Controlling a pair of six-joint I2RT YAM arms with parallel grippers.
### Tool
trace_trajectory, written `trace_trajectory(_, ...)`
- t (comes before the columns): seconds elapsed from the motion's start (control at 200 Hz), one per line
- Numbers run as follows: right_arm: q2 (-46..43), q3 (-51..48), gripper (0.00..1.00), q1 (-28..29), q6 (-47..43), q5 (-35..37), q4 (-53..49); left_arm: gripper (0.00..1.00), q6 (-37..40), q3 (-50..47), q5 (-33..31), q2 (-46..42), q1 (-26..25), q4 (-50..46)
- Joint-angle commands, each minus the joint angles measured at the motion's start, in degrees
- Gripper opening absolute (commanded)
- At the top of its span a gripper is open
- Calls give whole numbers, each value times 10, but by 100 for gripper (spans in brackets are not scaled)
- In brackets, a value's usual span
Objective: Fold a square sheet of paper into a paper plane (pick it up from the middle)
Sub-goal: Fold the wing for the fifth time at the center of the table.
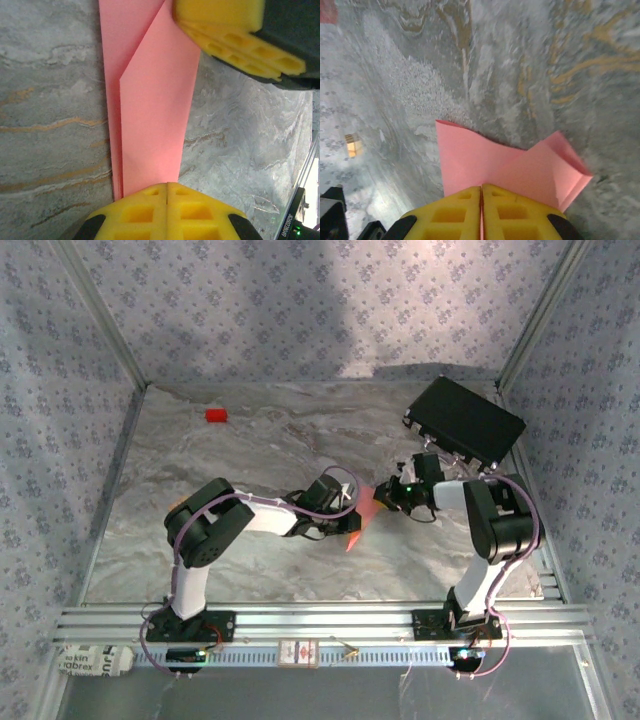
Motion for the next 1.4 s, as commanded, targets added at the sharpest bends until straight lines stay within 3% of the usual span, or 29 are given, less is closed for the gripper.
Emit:
trace_trajectory(0.0, 28, 9, 11, -44, -15, 33, 3, 0, -4, -42, 7, 63, -20, -150)
trace_trajectory(0.17, 21, 41, 11, -72, -16, 21, -18, 0, -6, -48, 7, 62, -21, -147)
trace_trajectory(0.38, -54, 25, 12, -58, -30, 35, -47, 0, -9, -46, 7, 59, -20, -143)
trace_trajectory(0.605, -128, -51, 12, 25, 8, 63, -23, 0, -1, -29, 8, 53, -20, -157)
trace_trajectory(0.795, -115, -85, 8, 79, 27, 77, -1, 0, 3, -12, 10, 37, -20, -169)
trace_trajectory(0.979, -101, -98, 4, 73, 9, 114, -33, 0, 7, 10, 2, -5, -20, -188)
trace_trajectory(1.184, -84, -111, 3, 63, 2, 105, -21, 3, 12, 51, -11, -61, -21, -212)
trace_trajectory(1.399, -84, -112, 3, 59, 1, 107, -24, 4, 18, 58, 29, -66, -35, -194)
